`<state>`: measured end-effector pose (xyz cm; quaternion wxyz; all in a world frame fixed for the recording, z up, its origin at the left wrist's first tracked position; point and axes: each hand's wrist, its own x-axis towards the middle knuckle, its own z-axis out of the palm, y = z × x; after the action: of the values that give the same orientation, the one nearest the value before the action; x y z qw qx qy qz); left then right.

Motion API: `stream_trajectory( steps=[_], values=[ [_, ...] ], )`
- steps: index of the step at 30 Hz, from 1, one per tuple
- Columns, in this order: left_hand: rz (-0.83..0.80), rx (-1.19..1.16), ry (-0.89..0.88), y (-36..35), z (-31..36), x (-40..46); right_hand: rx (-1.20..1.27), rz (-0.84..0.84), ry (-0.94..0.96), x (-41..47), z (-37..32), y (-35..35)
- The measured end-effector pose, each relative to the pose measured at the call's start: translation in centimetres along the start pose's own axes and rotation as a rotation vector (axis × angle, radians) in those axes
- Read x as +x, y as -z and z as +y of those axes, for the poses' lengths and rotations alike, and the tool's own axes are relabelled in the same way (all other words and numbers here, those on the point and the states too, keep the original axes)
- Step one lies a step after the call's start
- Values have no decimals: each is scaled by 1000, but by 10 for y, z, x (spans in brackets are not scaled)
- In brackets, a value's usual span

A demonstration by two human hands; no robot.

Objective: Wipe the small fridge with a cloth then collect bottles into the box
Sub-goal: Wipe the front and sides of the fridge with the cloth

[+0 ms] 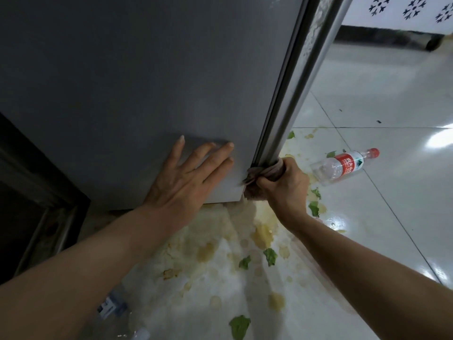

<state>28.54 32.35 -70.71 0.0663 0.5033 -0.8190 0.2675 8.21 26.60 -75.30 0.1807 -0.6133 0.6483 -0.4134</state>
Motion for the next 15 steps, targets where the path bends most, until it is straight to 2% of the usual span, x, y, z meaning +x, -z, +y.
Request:
stream_trajectory(
  steps=[6,12,15],
  values=[
    [-65,35,61,47,-12,28,75,75,91,21,-56,44],
    [166,70,98,91,-28,55,181,146,158,44,-117,90],
    [152,96,127,113,-40,65,191,199,196,53,-147,111]
  ],
)
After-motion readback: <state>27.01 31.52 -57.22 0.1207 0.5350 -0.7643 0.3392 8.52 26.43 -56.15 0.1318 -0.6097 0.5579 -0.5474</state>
